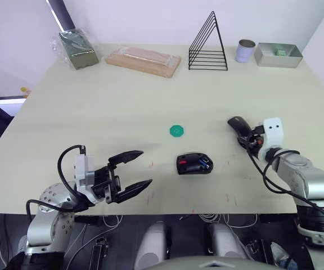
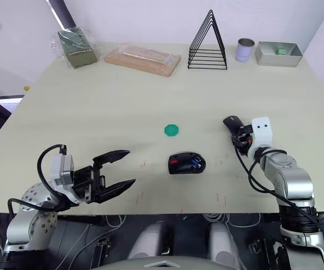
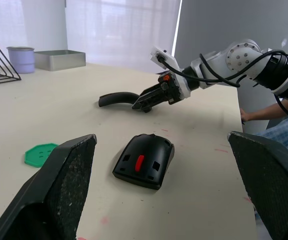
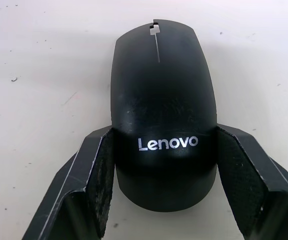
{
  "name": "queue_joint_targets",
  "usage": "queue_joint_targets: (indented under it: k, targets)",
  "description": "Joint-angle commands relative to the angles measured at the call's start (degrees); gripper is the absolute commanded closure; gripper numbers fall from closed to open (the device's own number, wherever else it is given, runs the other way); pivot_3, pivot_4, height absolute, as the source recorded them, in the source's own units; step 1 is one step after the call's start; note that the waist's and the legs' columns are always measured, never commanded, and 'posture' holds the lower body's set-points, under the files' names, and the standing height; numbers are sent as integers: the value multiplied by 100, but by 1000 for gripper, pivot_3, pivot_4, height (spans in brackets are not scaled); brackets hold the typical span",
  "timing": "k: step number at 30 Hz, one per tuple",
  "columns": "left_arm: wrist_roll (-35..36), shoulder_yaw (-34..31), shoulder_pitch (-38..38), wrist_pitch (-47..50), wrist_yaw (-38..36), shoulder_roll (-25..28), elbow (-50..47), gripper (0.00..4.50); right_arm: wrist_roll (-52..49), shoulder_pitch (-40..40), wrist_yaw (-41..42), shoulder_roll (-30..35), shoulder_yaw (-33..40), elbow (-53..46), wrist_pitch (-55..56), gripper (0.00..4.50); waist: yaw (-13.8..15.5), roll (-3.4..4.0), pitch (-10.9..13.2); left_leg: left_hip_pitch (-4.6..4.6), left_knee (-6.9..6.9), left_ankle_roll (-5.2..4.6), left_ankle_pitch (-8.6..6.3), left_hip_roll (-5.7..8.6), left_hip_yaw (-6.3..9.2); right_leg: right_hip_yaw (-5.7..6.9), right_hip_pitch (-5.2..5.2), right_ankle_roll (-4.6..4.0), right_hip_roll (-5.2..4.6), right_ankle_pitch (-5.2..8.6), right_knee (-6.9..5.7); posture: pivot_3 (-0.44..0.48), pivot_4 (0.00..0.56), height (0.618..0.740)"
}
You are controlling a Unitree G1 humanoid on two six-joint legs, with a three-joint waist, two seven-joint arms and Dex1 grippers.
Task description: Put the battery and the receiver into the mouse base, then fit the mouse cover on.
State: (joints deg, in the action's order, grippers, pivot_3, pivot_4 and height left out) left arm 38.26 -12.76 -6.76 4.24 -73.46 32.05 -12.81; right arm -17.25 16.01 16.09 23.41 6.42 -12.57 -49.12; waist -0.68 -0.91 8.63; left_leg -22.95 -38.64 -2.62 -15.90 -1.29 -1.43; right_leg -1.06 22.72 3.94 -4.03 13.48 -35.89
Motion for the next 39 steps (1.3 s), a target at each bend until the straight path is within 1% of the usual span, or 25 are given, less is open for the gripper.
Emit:
queue_joint_targets:
  k: [1,2,5,8,10,13,16,20,23,29,39]
  targets:
    - [86,4,96,-21,8,25,-87,0,-360,42,695,408,25,-650,54,1751,2,4,2,0,0,0,0,0,0,0,0,0,0,0,0,0,150,740]
    - [92,-5,112,-11,10,36,-92,0,-556,67,1091,648,-12,-852,34,1751,3,6,4,0,0,0,0,0,0,0,0,0,0,0,1,0,150,740]
    - [109,-12,161,52,19,62,-103,0,-1127,294,1922,1185,-6,-1200,-165,1751,-1,3,2,1,2,0,0,-1,1,1,-1,0,0,0,2,0,150,740]
    - [109,17,179,101,-8,95,-122,0,-1327,535,2500,1664,-164,-1309,-225,1751,-3,3,3,3,2,0,0,-2,1,0,-1,0,0,0,2,0,150,740]
    - [98,15,160,99,-46,126,-140,0,-1519,814,3038,2045,-321,-1370,-245,1751,-3,6,6,3,2,0,0,-2,1,0,-1,0,0,0,3,0,150,740]
    - [144,-49,120,113,-98,180,-164,0,-1600,1319,3887,2558,-746,-1337,-55,1751,-2,2,5,4,4,0,0,-2,2,1,1,0,-3,0,7,0,150,740]
    - [167,-96,77,105,-146,229,-173,0,-1508,1774,4471,2784,-1217,-1255,120,1751,-3,2,6,4,9,0,0,-2,4,4,2,-1,-5,1,10,0,150,740]
    - [219,-170,-13,116,-281,327,-177,0,-1233,2334,5023,2838,-1922,-1079,278,1751,-5,2,6,4,12,0,0,-1,5,7,3,-1,-10,1,11,0,150,740]
    - [327,-290,-86,150,-425,471,-88,0,-920,2662,5258,2646,-2431,-759,497,1751,12,1,6,4,14,1,0,-2,6,9,4,-3,-14,1,11,0,150,740]
    - [326,-398,-158,115,-444,534,-17,0,-238,2834,5590,2365,-3125,-93,1052,1751,2,-1,7,3,16,2,-1,4,8,16,5,-3,-54,1,12,0,150,740]
    - [310,-434,-238,111,-401,537,-60,0,331,2729,5767,2093,-3378,379,1318,1751,-7,0,7,2,24,5,-2,6,11,21,7,-7,-68,0,14,0,150,740]
